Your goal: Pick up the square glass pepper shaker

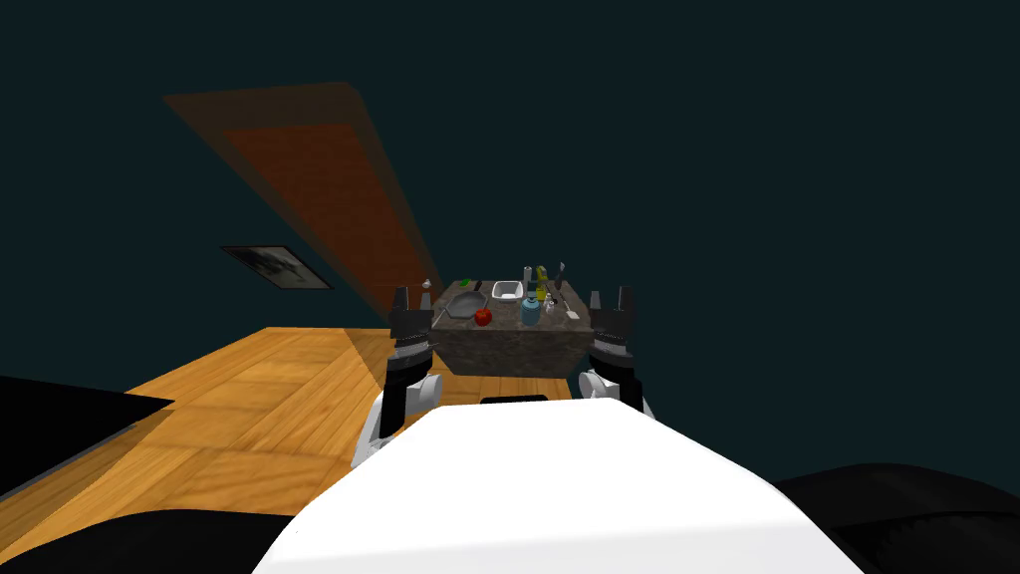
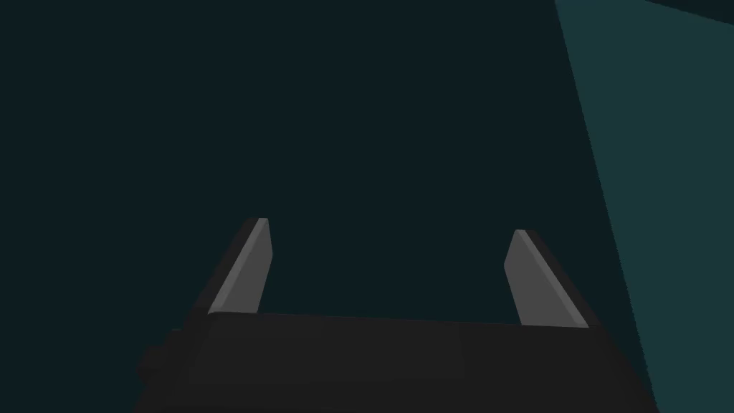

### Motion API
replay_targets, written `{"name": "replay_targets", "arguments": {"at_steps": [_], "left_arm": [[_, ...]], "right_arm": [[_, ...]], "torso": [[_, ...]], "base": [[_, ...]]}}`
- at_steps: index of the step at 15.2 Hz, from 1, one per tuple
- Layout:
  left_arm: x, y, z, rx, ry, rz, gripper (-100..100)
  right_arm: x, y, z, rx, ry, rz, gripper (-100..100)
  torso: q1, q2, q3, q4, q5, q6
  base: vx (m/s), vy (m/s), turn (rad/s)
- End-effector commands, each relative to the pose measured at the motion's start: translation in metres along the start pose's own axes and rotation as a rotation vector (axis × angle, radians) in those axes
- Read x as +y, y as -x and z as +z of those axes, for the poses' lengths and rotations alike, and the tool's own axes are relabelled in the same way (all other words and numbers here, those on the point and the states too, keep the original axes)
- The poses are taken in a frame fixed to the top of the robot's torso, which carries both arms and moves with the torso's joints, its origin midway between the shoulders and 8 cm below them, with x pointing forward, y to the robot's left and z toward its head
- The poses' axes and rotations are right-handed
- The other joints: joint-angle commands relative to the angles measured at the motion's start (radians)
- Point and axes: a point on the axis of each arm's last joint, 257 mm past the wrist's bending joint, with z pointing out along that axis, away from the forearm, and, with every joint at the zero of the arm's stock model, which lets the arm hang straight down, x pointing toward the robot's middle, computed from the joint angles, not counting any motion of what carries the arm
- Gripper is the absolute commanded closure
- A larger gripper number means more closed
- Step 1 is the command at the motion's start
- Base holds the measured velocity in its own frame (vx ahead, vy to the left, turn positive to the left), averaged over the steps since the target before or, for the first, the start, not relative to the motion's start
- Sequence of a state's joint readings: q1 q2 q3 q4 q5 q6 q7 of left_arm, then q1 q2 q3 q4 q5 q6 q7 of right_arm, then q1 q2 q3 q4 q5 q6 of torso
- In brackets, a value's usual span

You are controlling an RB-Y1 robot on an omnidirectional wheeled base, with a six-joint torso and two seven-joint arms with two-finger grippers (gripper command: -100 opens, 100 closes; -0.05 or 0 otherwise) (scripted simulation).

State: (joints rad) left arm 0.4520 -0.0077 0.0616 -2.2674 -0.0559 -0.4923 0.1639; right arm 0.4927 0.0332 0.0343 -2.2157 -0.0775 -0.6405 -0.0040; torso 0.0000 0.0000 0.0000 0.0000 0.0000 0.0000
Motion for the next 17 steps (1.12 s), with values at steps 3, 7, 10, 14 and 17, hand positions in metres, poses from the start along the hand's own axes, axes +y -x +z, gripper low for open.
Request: {"name": "replay_targets", "arguments": {"at_steps": [3, 7, 10, 14, 17], "left_arm": [[0.000, 0.000, 0.000, 0.000, 0.000, 0.000, 0], [0.000, 0.000, 0.000, 0.000, 0.000, 0.000, 0], [0.000, 0.000, 0.000, 0.000, 0.000, 0.000, 0], [0.000, 0.000, 0.000, 0.000, 0.000, 0.000, 0], [0.000, 0.000, 0.000, 0.000, 0.000, 0.000, 0]], "right_arm": [[-0.008, -0.008, -0.002, 0.069, -0.023, -0.031, -100], [-0.029, -0.018, -0.009, 0.172, -0.073, -0.094, -100], [-0.048, -0.023, -0.016, 0.244, -0.118, -0.149, -100], [-0.072, -0.025, -0.026, 0.324, -0.170, -0.218, -100], [-0.098, -0.024, -0.038, 0.402, -0.227, -0.298, -100]], "torso": [[0.000, 0.000, 0.000, 0.000, 0.000, 0.000], [0.000, 0.000, 0.000, 0.000, 0.000, 0.000], [0.001, 0.000, 0.000, 0.000, 0.000, 0.000], [0.001, 0.000, 0.000, 0.000, 0.000, 0.000], [0.001, 0.000, 0.000, 0.000, 0.000, 0.000]], "base": [[0.000, 0.006, 0.028], [-0.001, 0.011, 0.040], [-0.005, 0.016, 0.058], [-0.003, 0.014, 0.059], [-0.005, 0.019, 0.080]]}}
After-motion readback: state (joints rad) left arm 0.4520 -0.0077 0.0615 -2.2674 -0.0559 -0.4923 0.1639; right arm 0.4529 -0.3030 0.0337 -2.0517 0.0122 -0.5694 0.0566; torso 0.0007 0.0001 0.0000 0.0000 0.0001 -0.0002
